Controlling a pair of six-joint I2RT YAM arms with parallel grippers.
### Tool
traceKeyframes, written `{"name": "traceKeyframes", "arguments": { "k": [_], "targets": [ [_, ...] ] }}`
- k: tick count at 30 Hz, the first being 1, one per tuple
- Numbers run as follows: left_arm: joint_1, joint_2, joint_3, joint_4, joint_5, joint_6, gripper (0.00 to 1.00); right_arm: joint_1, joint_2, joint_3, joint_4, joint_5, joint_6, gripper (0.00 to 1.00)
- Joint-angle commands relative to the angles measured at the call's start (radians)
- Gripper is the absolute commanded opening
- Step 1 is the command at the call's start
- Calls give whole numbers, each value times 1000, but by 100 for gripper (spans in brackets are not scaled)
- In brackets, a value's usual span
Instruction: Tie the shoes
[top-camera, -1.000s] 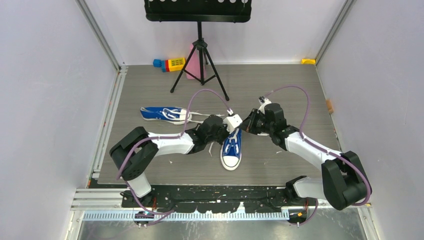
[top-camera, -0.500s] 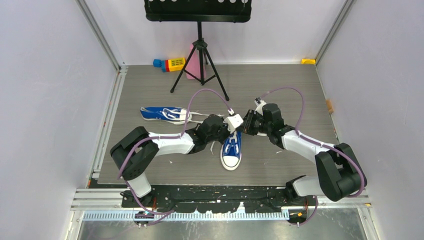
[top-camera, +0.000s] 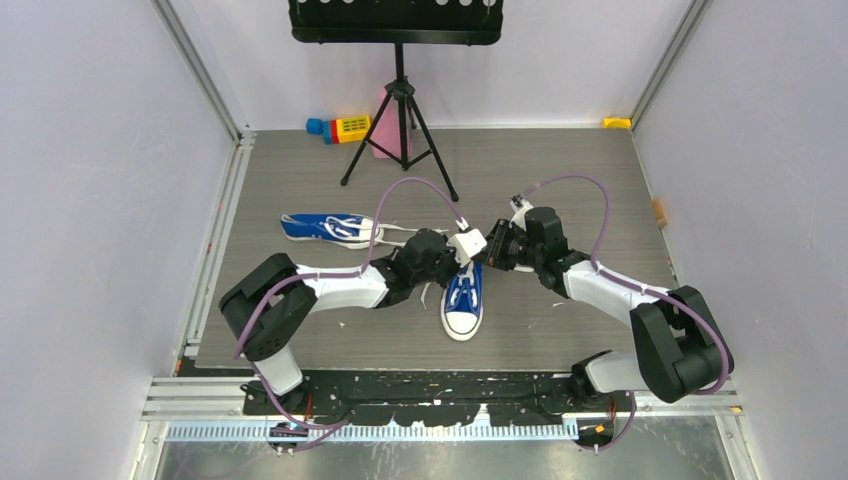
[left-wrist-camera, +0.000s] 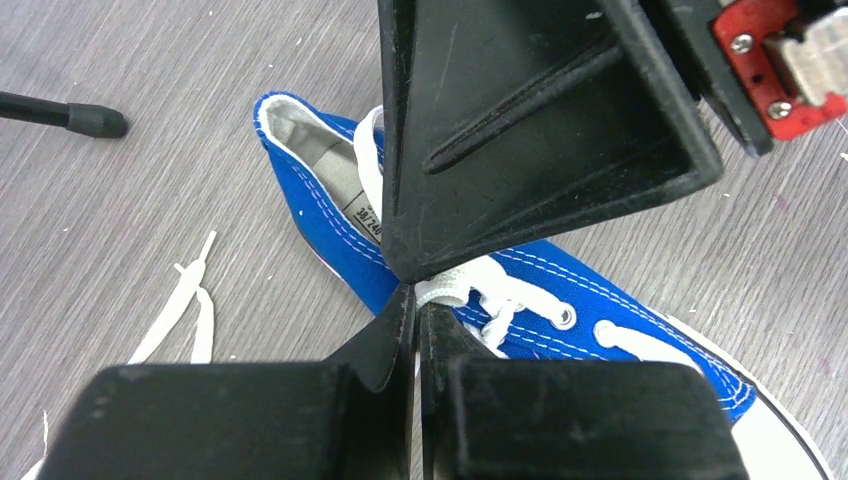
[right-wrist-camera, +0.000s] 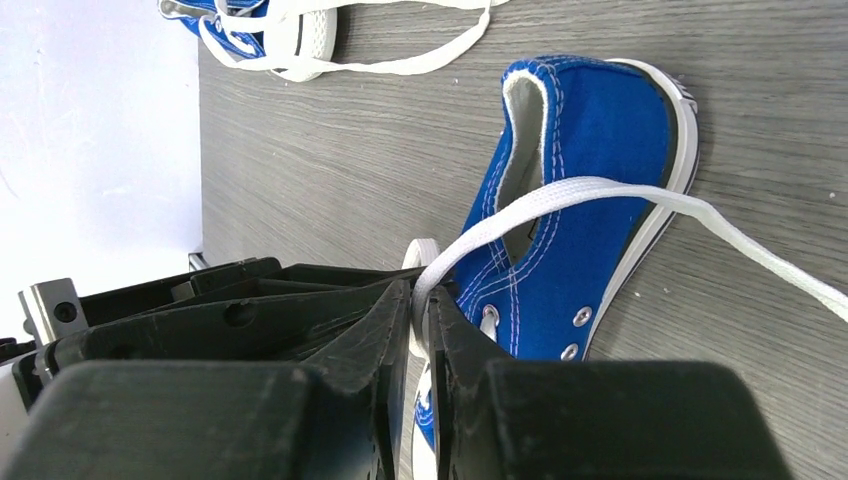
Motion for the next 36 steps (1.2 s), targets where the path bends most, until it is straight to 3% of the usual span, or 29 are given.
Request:
{"name": "traceKeyframes", "arguments": {
  "k": [1, 8, 18, 23, 31, 36],
  "targets": [
    [6, -58, -14, 49, -22, 16, 0, -6, 3, 2, 25, 22, 8, 21],
    [6, -82, -35, 61, -18, 11, 0, -8, 27, 10, 31, 23, 21, 23],
    [6, -38, 7, 47, 8, 0, 0, -8, 20, -1, 68, -15, 51, 41],
    [6, -27, 15, 58, 12, -12, 0, -8, 30, -11, 86, -29, 72, 43],
    [6, -3, 54, 38, 24, -37, 1, -5, 58, -18, 129, -43, 109, 42],
    [6, -2, 64, 9, -1, -40, 1, -3, 67, -12, 115, -37, 112, 29]
  ]
}}
